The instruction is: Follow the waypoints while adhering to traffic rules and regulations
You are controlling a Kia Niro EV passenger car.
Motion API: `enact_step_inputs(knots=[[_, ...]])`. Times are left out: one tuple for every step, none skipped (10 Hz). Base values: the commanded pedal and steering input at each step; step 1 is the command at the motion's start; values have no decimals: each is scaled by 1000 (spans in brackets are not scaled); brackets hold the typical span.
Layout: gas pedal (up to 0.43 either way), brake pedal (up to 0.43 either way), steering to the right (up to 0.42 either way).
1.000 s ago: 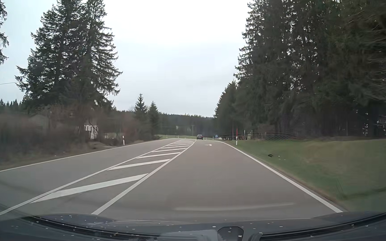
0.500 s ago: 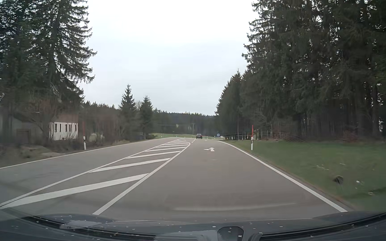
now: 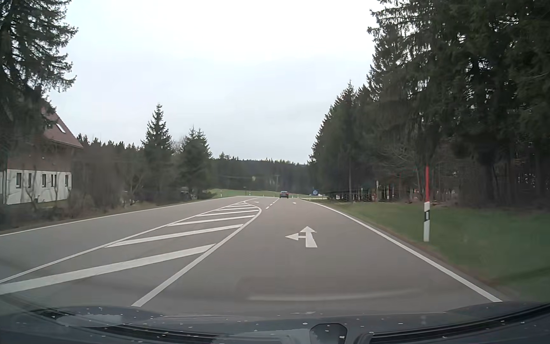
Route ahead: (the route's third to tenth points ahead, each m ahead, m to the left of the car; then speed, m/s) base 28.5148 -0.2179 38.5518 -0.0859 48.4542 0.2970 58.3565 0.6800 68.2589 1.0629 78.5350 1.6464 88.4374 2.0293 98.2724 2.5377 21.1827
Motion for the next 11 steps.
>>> enact_step_inputs(knots=[[110,0,-3],[118,0,-3],[118,0,-4],[130,0,-4],[130,0,-4],[130,0,-4],[130,0,-4],[130,0,-4],[130,0,-4],[130,0,-5],[130,0,-5]])
